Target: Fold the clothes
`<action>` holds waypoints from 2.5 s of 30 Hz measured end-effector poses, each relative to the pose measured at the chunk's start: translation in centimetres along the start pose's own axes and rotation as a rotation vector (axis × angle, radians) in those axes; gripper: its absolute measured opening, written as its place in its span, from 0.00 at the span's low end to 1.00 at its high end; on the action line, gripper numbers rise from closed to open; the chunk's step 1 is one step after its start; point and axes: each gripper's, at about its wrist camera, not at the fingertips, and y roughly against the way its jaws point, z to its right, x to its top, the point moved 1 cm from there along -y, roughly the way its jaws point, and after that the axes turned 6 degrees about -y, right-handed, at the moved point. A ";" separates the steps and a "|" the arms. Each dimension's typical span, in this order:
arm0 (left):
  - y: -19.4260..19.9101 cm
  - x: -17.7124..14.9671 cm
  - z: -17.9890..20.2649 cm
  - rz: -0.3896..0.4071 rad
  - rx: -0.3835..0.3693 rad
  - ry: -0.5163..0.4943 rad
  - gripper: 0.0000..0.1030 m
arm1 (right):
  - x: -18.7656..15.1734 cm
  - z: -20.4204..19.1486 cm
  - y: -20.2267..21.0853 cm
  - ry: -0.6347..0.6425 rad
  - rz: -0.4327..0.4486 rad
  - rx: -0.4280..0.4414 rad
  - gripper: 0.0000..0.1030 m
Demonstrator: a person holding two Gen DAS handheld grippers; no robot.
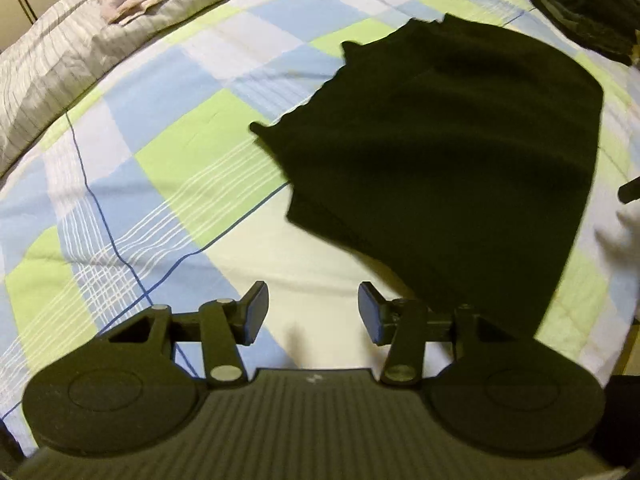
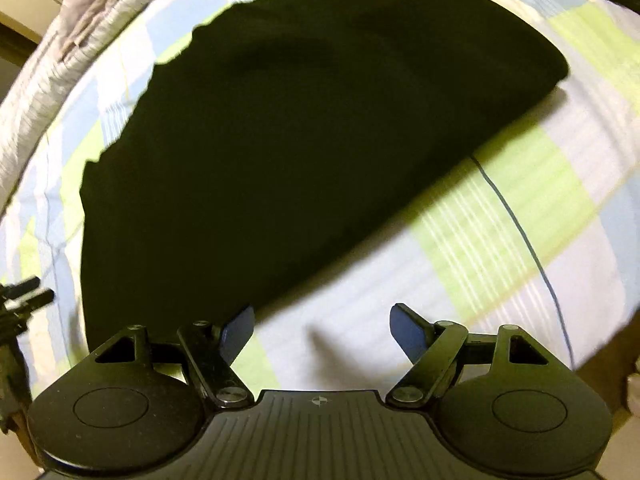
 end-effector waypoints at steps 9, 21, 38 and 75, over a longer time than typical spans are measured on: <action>0.9 1.3 5.1 -0.020 -0.005 -0.121 0.47 | -1.3 0.6 1.6 0.086 -0.027 -0.046 0.76; -0.4 1.4 6.1 -0.002 -0.079 -0.332 0.50 | -4.1 -1.0 1.8 0.031 0.006 -0.096 0.76; -4.1 -2.2 2.4 0.210 0.059 -0.994 0.71 | -10.5 -13.2 -3.6 0.855 0.137 -0.234 0.76; -8.0 1.4 1.7 0.372 0.112 -1.362 0.08 | -14.4 -20.9 -2.0 1.155 0.373 -0.105 0.07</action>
